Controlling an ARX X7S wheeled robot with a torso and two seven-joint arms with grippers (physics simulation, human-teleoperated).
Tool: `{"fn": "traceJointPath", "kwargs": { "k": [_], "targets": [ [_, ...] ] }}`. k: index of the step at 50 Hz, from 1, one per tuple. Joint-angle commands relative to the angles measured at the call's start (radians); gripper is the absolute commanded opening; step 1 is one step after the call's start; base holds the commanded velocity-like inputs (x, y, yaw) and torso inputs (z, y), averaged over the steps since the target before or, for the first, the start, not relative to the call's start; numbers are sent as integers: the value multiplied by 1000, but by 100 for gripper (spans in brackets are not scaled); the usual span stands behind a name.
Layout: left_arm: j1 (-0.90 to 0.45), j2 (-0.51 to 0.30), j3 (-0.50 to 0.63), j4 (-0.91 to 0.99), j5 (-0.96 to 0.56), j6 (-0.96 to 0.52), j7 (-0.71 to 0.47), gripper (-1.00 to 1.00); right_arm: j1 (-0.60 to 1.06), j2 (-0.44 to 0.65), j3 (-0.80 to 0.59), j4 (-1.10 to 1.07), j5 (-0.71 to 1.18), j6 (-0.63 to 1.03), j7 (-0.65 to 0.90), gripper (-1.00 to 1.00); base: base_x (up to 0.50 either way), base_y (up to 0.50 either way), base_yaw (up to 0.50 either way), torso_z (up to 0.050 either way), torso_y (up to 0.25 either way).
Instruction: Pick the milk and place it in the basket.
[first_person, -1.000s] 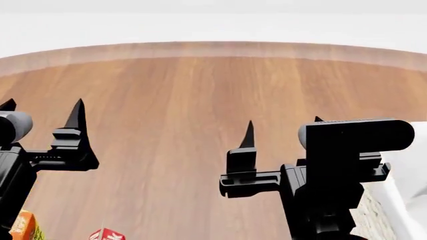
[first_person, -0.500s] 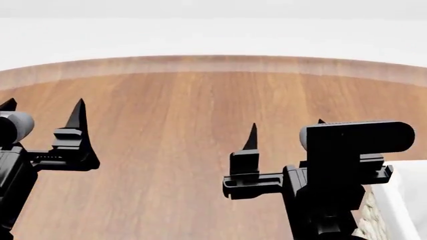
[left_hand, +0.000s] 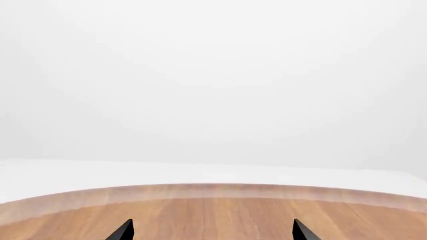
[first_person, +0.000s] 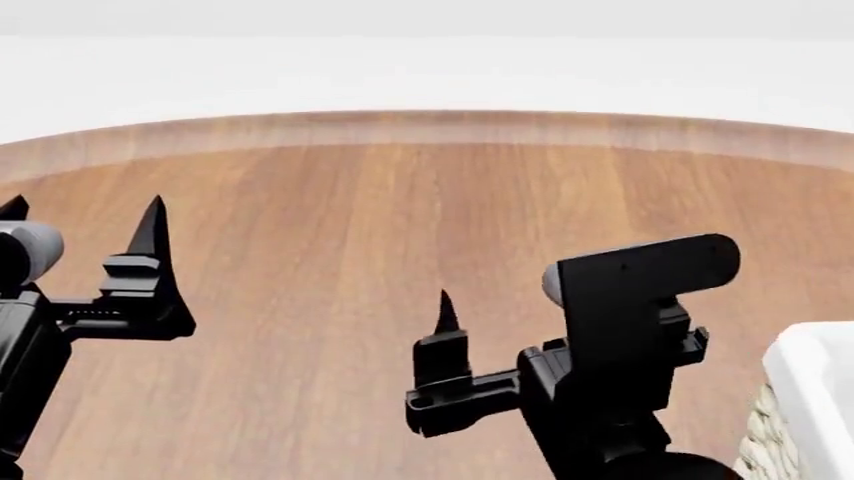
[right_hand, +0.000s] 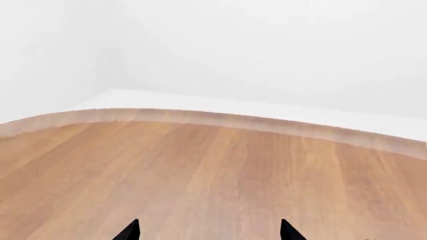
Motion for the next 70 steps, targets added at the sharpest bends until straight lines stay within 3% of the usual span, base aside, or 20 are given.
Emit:
{"fn": "traceJointPath", "kwargs": {
  "k": [1,7,16,27,51,70],
  "targets": [
    [-7,-4,3,-1,-8,-2,-8,100,82,112,-113,92,195,161,-278,100,0,0,0,0,0],
    [-9,-5,9,3,-10,-4,-13,100,118,169,-192,130,217,184,-367,100,0,0,0,0,0],
    [-16,-11,18,3,-12,-5,-18,100,140,266,-356,115,194,73,-548,100,0,0,0,0,0],
    [-14,-16,27,0,-15,1,-23,100,159,282,-444,117,208,103,-603,100,0,0,0,0,0],
    [0,-24,45,-4,-22,17,-31,100,220,230,-593,211,146,32,-669,100,0,0,0,0,0],
    [1,-30,53,0,-31,20,-41,100,250,151,-728,428,48,-157,-789,100,0,0,0,0,0]
  ]
}}
